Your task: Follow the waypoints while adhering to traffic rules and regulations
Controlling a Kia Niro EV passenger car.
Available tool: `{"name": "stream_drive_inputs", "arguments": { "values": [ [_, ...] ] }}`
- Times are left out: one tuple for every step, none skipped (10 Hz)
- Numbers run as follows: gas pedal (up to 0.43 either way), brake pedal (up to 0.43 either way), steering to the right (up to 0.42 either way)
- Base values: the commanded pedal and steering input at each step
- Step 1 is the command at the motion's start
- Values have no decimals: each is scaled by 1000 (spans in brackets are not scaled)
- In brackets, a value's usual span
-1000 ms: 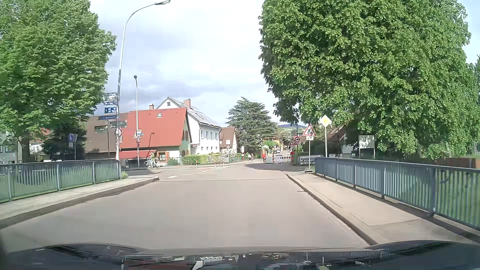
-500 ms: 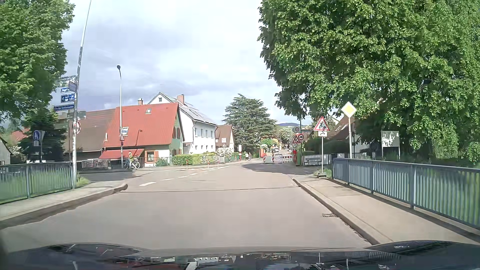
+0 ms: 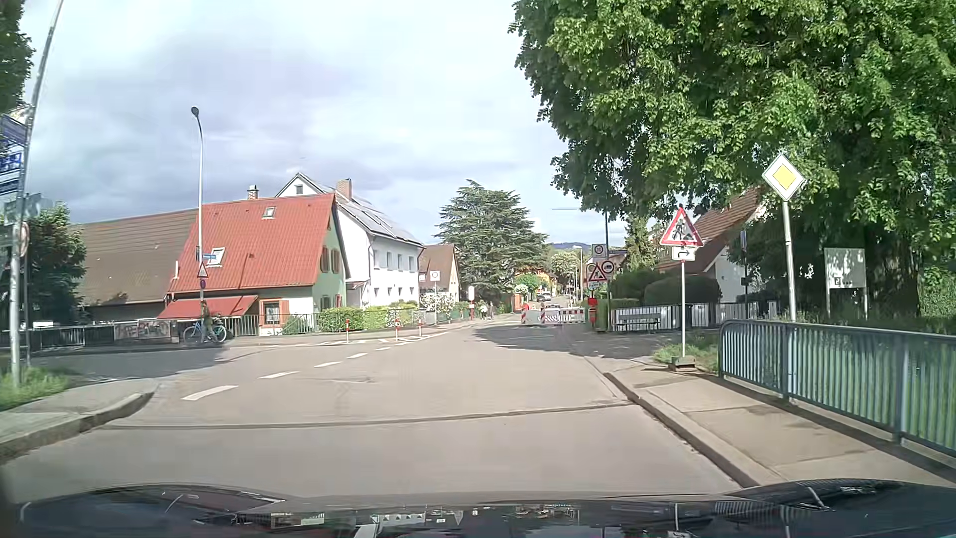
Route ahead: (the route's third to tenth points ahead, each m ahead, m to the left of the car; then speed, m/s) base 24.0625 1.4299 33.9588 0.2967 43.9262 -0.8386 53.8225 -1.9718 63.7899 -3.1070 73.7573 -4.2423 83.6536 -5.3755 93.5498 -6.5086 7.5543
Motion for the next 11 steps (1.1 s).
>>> {"name": "stream_drive_inputs", "arguments": {
  "values": [
    [0, 0, 12],
    [0, 0, 13],
    [0, 0, 12],
    [0, 0, 13],
    [0, 0, 13],
    [0, 0, 13],
    [0, 0, 13],
    [0, 0, 13],
    [0, 0, 13],
    [0, 0, 12],
    [0, 0, 10]
  ]
}}
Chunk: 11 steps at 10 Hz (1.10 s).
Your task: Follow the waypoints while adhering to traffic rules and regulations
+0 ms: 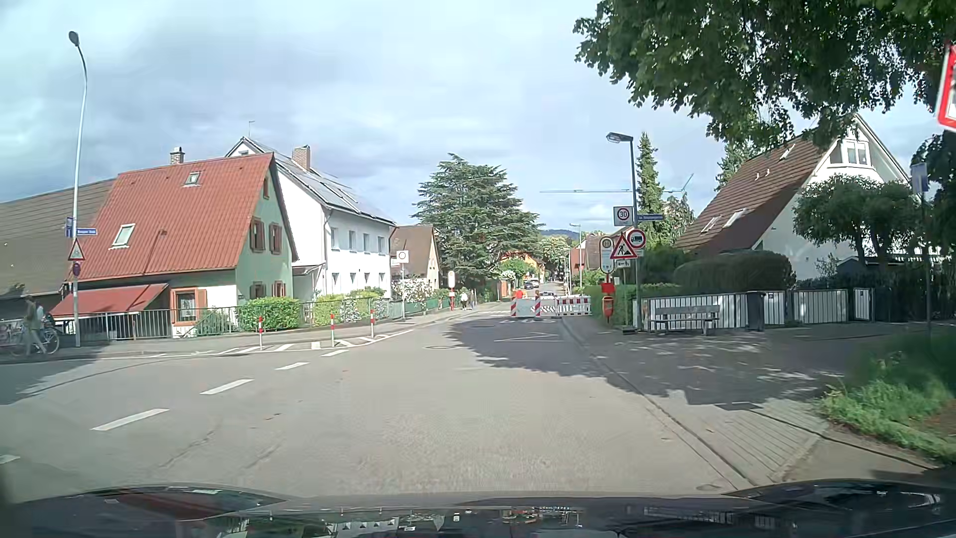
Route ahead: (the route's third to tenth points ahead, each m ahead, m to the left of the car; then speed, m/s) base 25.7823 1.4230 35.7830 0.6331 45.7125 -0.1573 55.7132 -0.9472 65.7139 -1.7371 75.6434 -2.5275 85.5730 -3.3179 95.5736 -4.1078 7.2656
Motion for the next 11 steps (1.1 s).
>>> {"name": "stream_drive_inputs", "arguments": {
  "values": [
    [0, 0, 10],
    [0, 0, 11],
    [0, 0, 12],
    [0, 0, 11],
    [0, 0, 7],
    [0, 0, 6],
    [0, 0, 6],
    [0, 0, 6],
    [0, 0, 3],
    [0, 0, -4],
    [0, 0, -12]
  ]
}}
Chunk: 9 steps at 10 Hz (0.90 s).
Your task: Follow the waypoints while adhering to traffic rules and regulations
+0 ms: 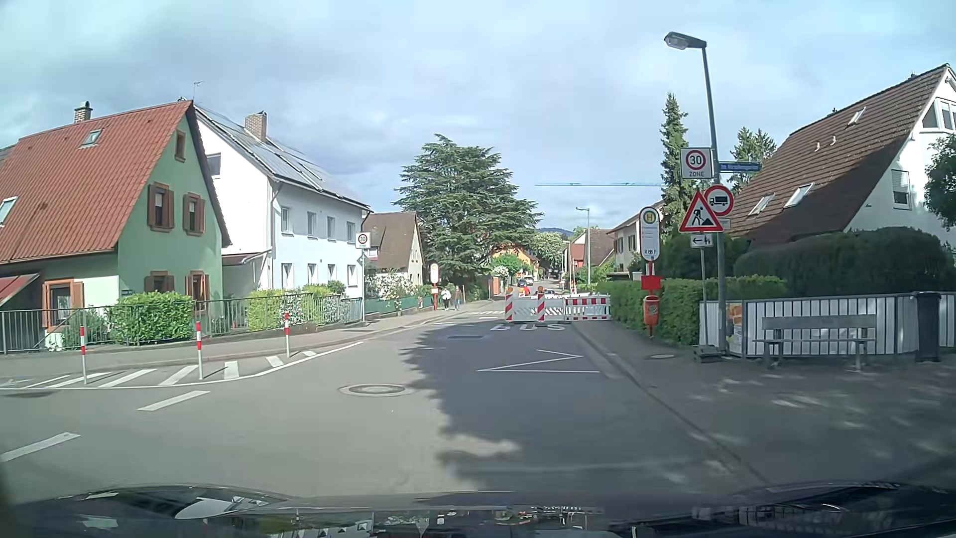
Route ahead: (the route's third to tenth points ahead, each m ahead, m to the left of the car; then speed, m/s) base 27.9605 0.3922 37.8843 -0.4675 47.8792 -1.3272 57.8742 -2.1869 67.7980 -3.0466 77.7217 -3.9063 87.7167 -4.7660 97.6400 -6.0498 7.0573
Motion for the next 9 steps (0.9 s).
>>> {"name": "stream_drive_inputs", "arguments": {
  "values": [
    [0, 0, -12],
    [0, 0, -13],
    [0, 0, -15],
    [0, 0, -21],
    [0, 0, -27],
    [0, 0, -32],
    [0, 0, -36],
    [0, 0, -40],
    [0, 0, -44]
  ]
}}
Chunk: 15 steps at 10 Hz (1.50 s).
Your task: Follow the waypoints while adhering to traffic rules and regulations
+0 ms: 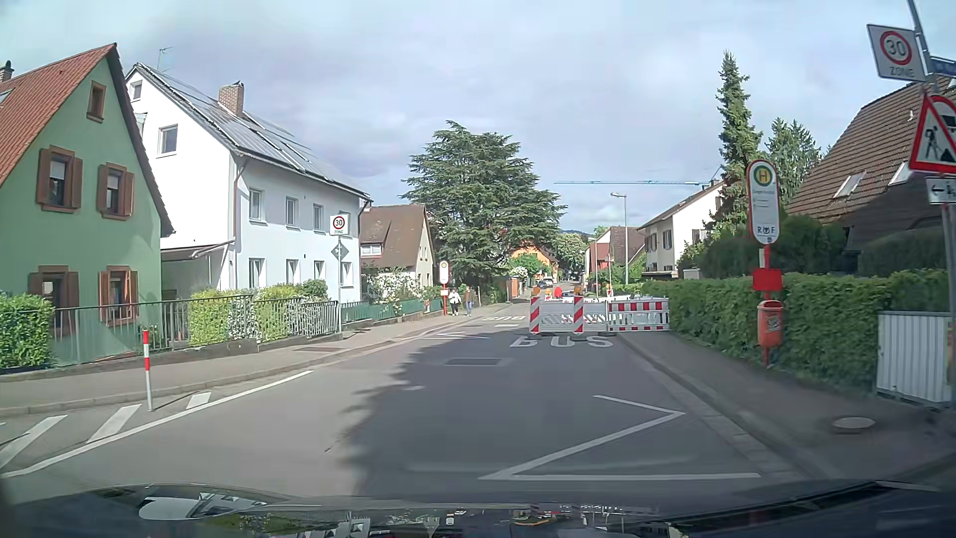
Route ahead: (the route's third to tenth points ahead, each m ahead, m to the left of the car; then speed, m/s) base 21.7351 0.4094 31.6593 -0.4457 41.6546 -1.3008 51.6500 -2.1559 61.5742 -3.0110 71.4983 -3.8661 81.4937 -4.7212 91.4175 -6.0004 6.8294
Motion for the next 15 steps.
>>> {"name": "stream_drive_inputs", "arguments": {
  "values": [
    [0, 0, -48],
    [0, 0, -49],
    [0, 0, -49],
    [0, 0, -49],
    [0, 0, -49],
    [0, 0, -46],
    [0, 0, -42],
    [0, 0, -41],
    [0, 0, -39],
    [0, 0, -37],
    [0, 0, -29],
    [0, 0, -18],
    [0, 0, -7],
    [0, 0, 0],
    [0, 0, 1]
  ]
}}
